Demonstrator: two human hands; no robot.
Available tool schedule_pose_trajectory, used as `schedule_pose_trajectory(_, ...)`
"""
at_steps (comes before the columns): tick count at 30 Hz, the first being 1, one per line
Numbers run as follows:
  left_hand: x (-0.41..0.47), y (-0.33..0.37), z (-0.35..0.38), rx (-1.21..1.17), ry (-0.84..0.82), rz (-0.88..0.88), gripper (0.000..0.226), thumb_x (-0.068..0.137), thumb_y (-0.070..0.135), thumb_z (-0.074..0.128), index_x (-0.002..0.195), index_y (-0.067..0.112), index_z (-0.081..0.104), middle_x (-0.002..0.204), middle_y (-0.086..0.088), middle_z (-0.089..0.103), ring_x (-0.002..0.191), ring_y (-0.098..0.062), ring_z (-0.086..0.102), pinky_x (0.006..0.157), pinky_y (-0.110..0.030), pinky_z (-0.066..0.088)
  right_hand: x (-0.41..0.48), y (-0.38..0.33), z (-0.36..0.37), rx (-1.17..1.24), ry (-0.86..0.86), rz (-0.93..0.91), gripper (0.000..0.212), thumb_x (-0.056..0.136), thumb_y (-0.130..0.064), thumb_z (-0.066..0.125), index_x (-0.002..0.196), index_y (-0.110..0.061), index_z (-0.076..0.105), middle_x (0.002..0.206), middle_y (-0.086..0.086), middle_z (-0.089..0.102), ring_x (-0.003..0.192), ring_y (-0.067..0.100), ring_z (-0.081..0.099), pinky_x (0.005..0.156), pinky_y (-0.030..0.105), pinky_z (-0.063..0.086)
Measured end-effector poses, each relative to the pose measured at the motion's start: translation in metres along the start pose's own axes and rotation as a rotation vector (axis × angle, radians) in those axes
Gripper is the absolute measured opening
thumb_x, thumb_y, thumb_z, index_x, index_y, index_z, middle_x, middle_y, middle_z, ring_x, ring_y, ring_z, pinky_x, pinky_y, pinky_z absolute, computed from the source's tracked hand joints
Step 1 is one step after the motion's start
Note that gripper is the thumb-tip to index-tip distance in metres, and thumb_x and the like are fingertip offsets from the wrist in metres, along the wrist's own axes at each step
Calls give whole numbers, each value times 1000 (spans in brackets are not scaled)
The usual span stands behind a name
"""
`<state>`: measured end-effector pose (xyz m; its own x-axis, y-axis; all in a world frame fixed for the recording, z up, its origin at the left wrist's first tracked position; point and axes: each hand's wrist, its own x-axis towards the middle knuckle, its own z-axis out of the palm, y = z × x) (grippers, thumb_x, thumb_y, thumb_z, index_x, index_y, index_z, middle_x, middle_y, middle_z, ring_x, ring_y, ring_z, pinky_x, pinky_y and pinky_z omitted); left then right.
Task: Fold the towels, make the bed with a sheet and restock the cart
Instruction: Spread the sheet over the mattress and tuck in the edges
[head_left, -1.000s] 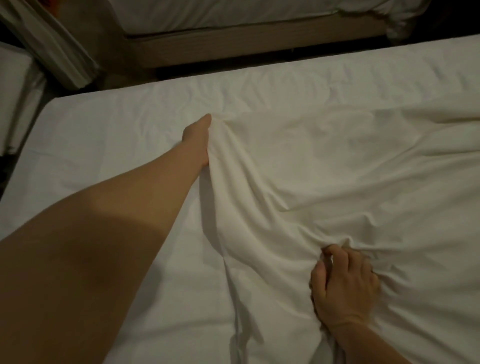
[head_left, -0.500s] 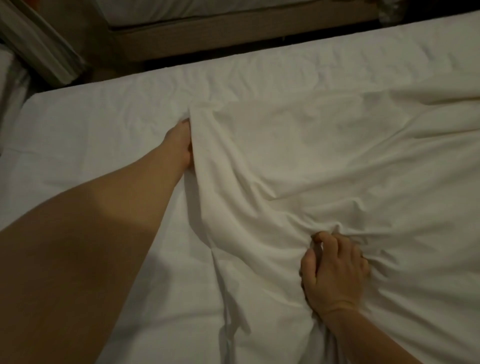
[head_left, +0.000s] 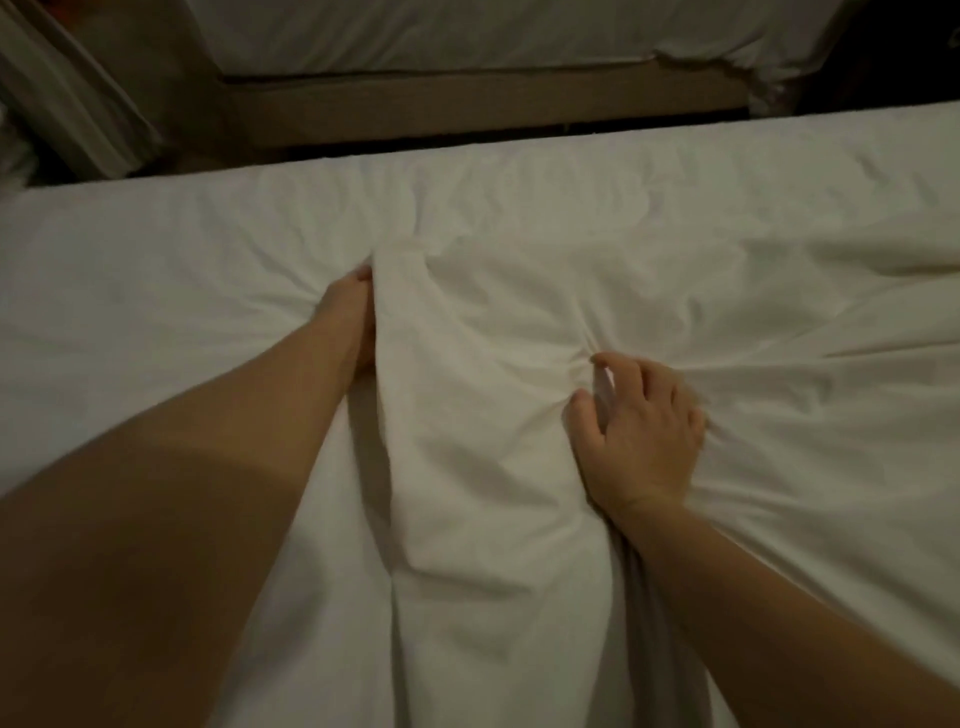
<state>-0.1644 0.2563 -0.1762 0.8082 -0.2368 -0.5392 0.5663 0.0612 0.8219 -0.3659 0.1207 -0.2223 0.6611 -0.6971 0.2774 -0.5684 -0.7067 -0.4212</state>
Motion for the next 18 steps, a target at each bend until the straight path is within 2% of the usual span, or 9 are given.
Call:
schedule_pose_trajectory(1,3,4,3,-24,5,-10,26,99,21,45,95,2,61,68,-2,71,52,-15,66,46,-21,52,1,0,-1,15,-5,6,49,75,-49,36,109,-25,60,110,6,59,104,32,52,88,41,36)
schedule_pose_trajectory(2,-2,9,5,-18,-14,-13,24,98,19,47,99,0,62,62,-3,69,45,-14,64,42,-21,51,2,-1,-2,33,-6,10,50,74,-50,35,109,-24,61,109,6,59,104,32,53,88,41,36)
schedule_pose_trajectory(5,-2,20,-6,169,-100,38,28,94,6,49,121,3,58,82,-8,65,61,-18,66,50,-27,55,3,-2,-6,62,3,4,50,74,-49,36,107,-22,62,105,7,60,101,33,55,86,42,38)
schedule_pose_trajectory(6,-5,26,-12,275,-85,75,27,93,1,51,119,4,58,85,-8,64,66,-19,63,54,-28,56,2,-2,-6,64,14,-1,49,74,-48,37,106,-22,62,103,7,60,99,34,56,85,42,39)
schedule_pose_trajectory(8,-6,35,-27,432,62,174,24,89,-2,55,111,7,60,83,-7,62,69,-19,60,58,-27,55,1,-3,-6,62,29,-3,48,74,-48,37,105,-21,63,101,8,61,97,35,57,84,43,41)
schedule_pose_trajectory(10,-7,39,-35,453,190,226,16,89,-3,55,98,7,63,78,-8,61,66,-19,59,51,-23,55,2,-4,-5,54,15,1,50,74,-48,37,106,-21,62,101,9,61,97,35,56,84,43,40)
schedule_pose_trajectory(13,-3,32,-33,374,216,177,16,91,-1,52,82,7,62,75,-9,59,65,-20,58,43,-19,51,2,-3,-3,38,25,-5,50,74,-47,36,106,-20,62,101,10,61,98,36,56,82,42,39)
schedule_pose_trajectory(16,-4,35,-24,364,130,144,20,93,-1,46,86,14,56,83,-9,55,66,-16,54,43,-18,51,1,-2,-1,31,28,-8,52,73,-48,36,107,-19,62,103,10,61,100,36,55,83,42,38)
schedule_pose_trajectory(18,-2,43,-20,462,71,146,30,92,-3,40,101,22,55,90,-5,52,75,-16,54,48,-22,52,1,-1,0,32,33,-8,52,73,-47,36,107,-18,62,102,11,61,99,36,55,82,43,39)
